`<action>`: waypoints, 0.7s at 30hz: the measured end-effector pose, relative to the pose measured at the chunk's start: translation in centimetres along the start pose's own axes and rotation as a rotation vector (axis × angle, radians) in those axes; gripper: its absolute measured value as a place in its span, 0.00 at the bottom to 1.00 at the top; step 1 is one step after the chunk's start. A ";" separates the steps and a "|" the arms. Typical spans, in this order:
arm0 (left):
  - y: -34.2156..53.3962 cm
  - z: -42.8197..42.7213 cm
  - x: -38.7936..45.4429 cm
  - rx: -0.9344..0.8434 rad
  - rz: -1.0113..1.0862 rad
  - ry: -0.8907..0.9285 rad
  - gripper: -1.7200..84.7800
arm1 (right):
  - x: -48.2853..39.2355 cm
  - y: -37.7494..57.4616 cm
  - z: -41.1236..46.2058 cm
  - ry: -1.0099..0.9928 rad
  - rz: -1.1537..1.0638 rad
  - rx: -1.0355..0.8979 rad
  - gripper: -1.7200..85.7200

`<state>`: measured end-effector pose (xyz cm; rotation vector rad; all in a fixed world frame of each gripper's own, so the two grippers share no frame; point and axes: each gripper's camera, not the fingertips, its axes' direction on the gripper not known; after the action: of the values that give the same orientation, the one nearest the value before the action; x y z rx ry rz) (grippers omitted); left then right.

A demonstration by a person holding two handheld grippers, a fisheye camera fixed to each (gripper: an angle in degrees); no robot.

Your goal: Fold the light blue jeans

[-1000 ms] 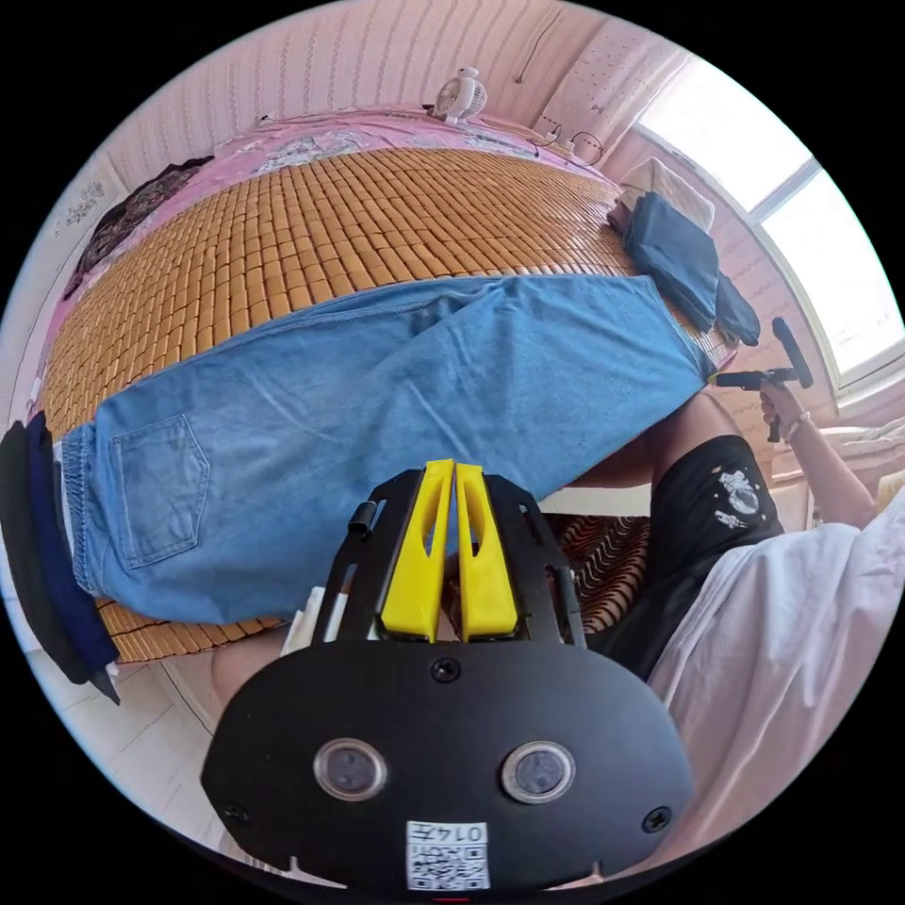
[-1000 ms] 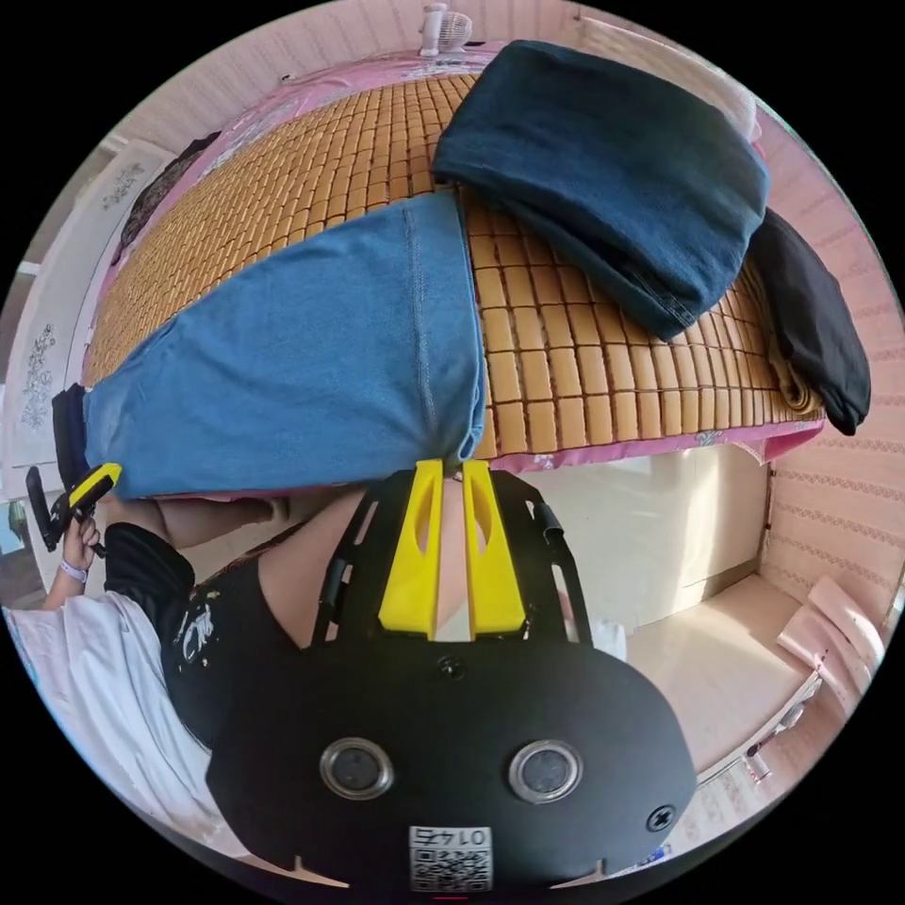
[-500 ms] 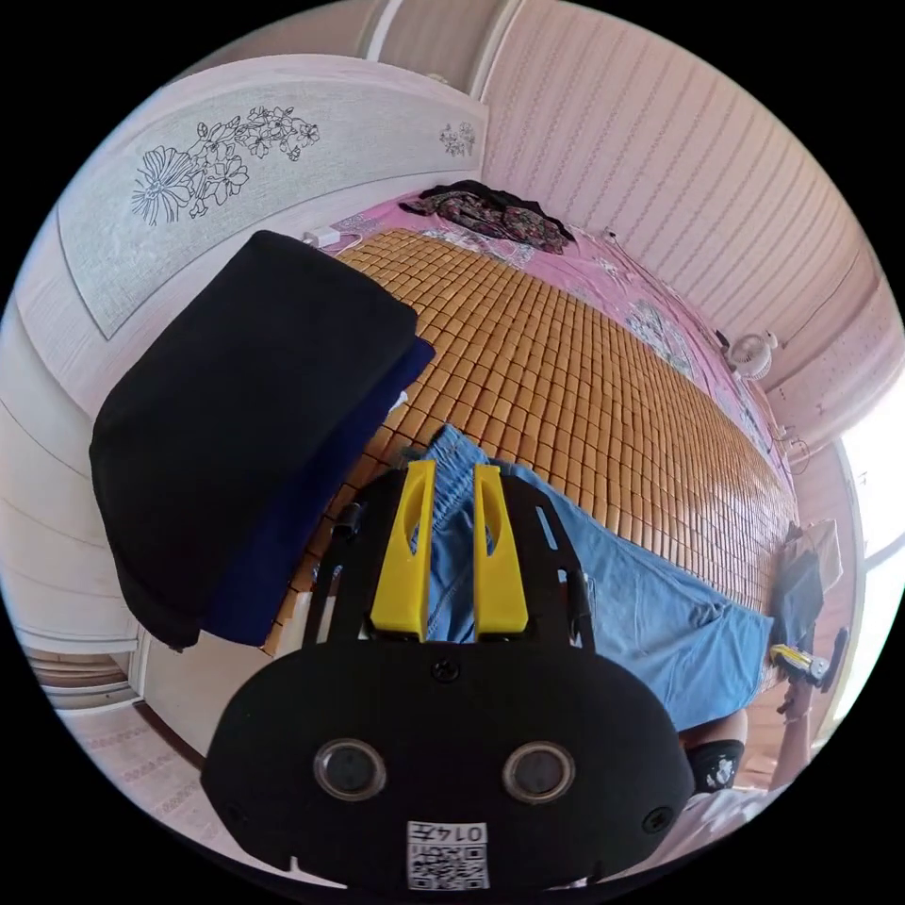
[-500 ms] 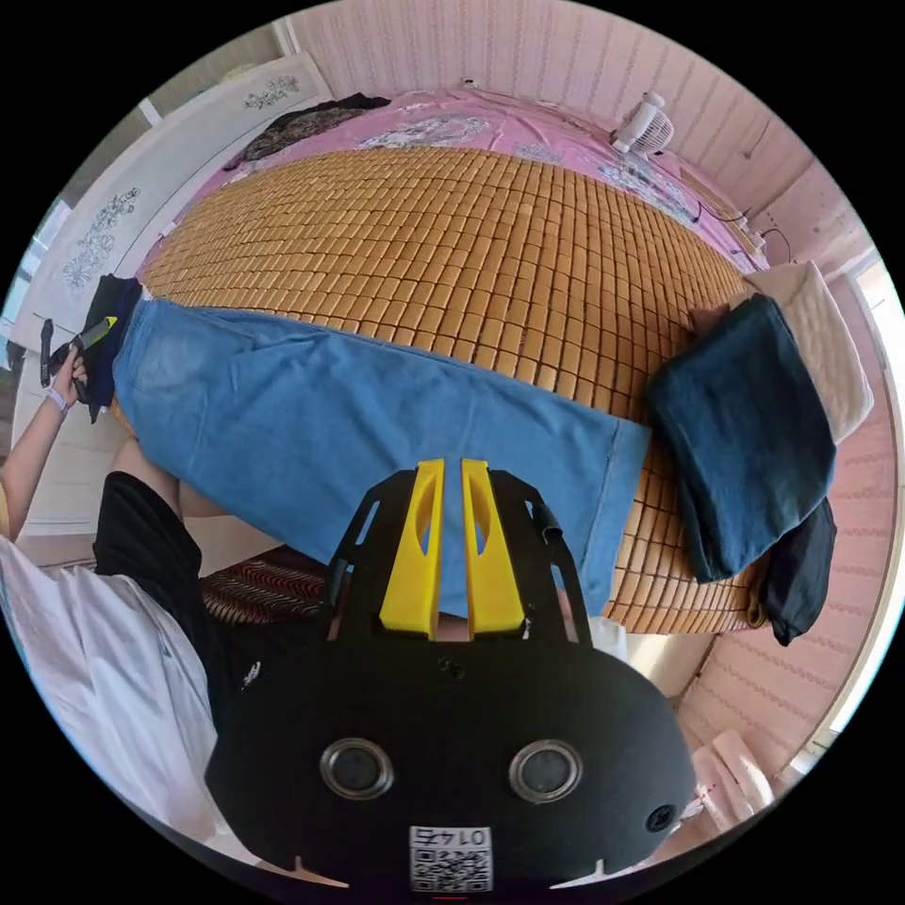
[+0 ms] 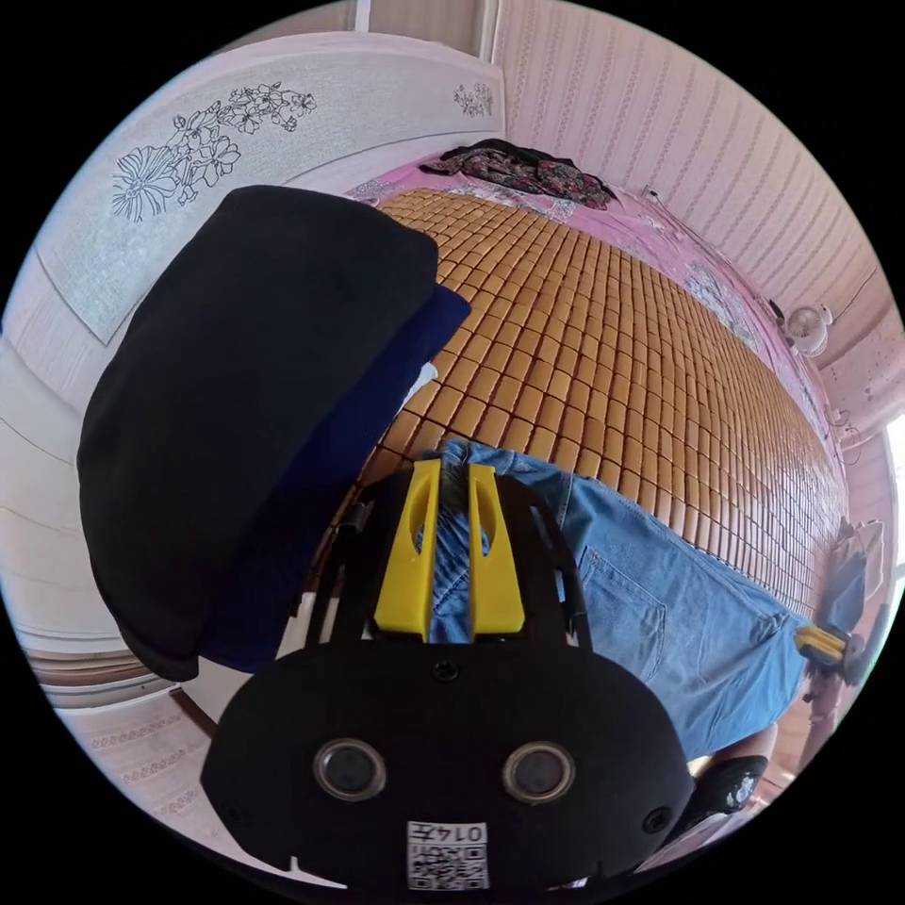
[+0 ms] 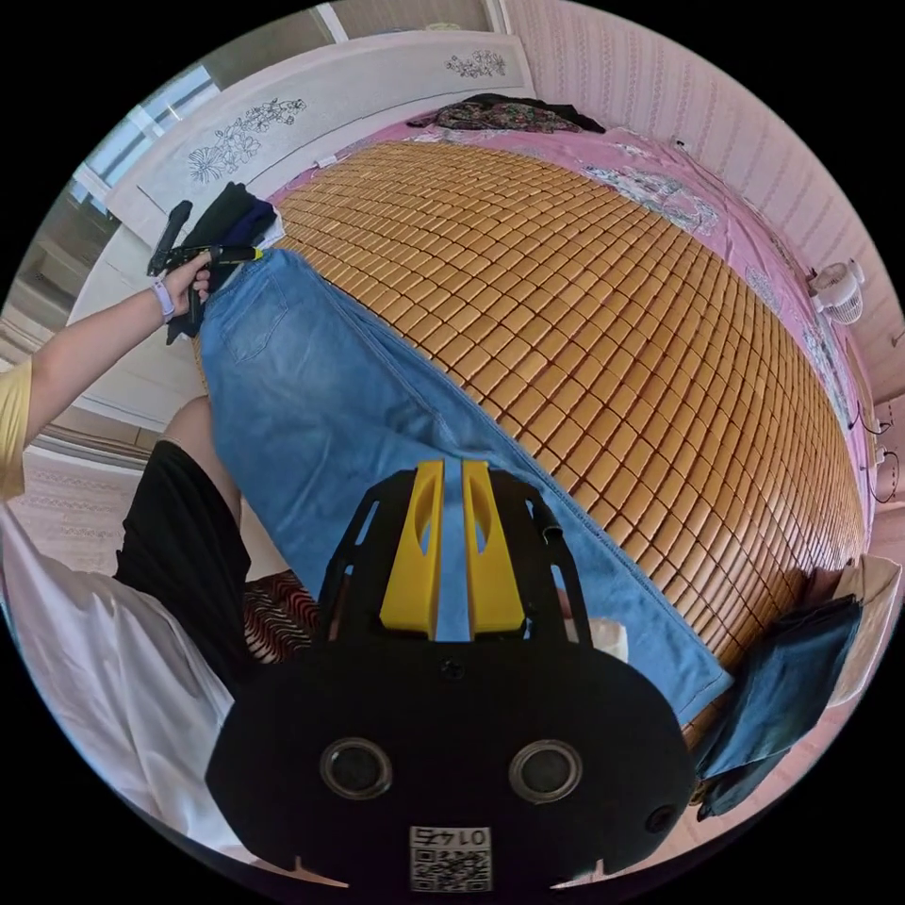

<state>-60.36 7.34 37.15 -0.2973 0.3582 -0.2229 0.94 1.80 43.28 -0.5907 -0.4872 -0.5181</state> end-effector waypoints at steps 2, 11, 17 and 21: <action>0.4 -0.5 -0.4 0.007 0.014 -0.016 0.08 | -0.3 -2.2 1.0 -0.011 -0.034 -0.021 0.07; 1.3 -3.5 -3.1 0.073 -0.005 0.011 0.07 | 0.0 -9.0 4.8 -0.039 -0.090 -0.207 0.07; 2.4 -4.6 -4.5 0.131 -0.001 0.014 0.07 | 1.7 -10.8 3.1 -0.147 -0.049 -0.126 0.02; 2.2 -3.3 -5.6 0.110 -0.031 0.060 0.08 | 1.4 -12.4 2.2 -0.104 -0.054 -0.068 0.02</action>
<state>-66.39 10.07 35.26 -0.1879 0.3990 -0.2819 -5.79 -6.10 50.50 -0.6731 -0.5876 -0.5592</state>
